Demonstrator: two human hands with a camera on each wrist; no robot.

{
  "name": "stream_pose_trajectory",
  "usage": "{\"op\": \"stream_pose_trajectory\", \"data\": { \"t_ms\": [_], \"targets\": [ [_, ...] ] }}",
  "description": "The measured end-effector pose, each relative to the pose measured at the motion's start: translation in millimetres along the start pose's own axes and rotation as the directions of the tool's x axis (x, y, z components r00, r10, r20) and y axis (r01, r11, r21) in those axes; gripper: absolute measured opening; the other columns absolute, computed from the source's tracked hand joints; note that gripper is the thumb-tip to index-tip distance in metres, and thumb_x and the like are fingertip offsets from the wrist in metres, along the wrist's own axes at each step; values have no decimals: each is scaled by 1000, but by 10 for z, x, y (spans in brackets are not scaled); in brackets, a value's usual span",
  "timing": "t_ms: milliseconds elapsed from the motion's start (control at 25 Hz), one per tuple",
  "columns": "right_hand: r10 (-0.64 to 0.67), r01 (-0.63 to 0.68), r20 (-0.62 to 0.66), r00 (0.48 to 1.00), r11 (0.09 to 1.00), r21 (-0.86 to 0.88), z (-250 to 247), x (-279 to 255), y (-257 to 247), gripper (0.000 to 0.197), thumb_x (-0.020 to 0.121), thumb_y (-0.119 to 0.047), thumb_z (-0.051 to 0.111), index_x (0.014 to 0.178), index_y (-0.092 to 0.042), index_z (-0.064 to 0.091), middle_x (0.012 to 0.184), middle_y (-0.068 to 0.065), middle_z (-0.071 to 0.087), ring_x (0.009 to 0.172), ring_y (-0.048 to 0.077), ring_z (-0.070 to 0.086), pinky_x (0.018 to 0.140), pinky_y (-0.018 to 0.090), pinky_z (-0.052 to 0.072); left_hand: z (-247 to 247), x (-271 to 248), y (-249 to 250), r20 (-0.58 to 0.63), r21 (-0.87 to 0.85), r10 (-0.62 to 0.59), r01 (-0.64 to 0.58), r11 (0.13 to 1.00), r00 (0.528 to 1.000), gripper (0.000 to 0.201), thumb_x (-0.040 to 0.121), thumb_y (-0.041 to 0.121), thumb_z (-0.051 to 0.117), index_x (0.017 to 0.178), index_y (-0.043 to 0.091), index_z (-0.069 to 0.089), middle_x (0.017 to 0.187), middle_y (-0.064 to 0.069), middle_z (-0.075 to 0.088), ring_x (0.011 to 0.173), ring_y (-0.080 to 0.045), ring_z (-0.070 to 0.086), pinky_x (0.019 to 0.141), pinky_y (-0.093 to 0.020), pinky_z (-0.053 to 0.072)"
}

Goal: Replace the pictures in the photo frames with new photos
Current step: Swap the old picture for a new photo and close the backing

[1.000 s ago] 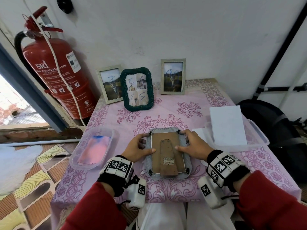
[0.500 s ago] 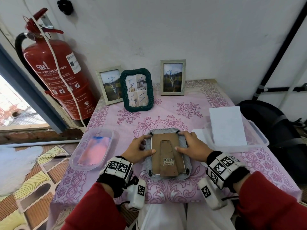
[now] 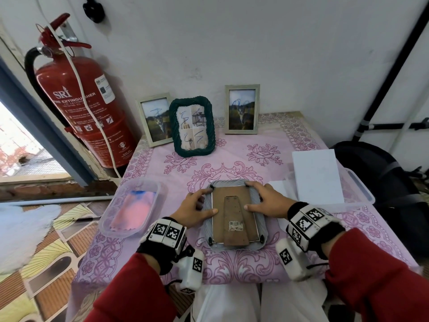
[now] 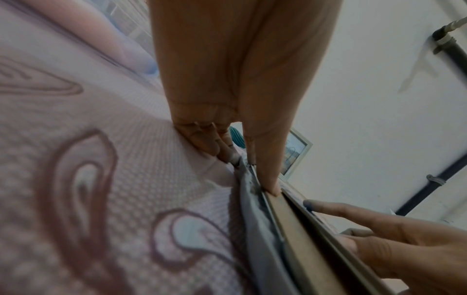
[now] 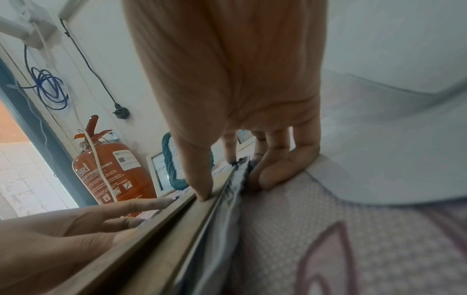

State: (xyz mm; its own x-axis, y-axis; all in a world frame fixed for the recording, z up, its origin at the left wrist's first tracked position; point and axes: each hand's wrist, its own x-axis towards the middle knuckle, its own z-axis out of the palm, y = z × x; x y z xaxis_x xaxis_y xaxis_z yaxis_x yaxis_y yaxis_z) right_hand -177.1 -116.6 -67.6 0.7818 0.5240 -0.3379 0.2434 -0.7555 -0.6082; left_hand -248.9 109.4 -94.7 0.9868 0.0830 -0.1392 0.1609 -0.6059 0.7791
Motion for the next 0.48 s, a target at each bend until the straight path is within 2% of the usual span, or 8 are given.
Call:
{"op": "stream_pose_trajectory", "data": {
  "t_ms": [80, 320, 480],
  "targets": [
    [6, -6, 11, 1000, 1000, -7, 2, 17, -4, 76, 85, -35, 64, 146, -25, 19, 135, 22, 34, 125, 32, 42, 110, 36, 34, -9, -4, -3, 4, 3, 4, -4, 1000, 1000, 63, 81, 16, 71, 137, 14, 42, 101, -9, 35, 79, -14, 40, 73, -12, 39],
    [-6, 6, -7, 1000, 1000, -8, 18, 33, 22, 76, 85, -35, 64, 146, -25, 20, 133, 21, 35, 123, 32, 44, 109, 35, 34, -15, -6, 0, 13, 3, -7, 7, 1000, 1000, 64, 81, 16, 71, 137, 14, 42, 105, -12, 38, 87, -19, 45, 83, -22, 43],
    [-16, 16, -8, 1000, 1000, -16, 41, 8, 36, 74, 88, -38, 61, 147, -27, 18, 134, 20, 33, 123, 32, 43, 109, 35, 33, -9, -33, 7, 11, 29, -34, 33, 999, 999, 64, 82, 20, 70, 139, 21, 40, 106, -8, 35, 94, -18, 44, 98, -29, 43]
  ]
}}
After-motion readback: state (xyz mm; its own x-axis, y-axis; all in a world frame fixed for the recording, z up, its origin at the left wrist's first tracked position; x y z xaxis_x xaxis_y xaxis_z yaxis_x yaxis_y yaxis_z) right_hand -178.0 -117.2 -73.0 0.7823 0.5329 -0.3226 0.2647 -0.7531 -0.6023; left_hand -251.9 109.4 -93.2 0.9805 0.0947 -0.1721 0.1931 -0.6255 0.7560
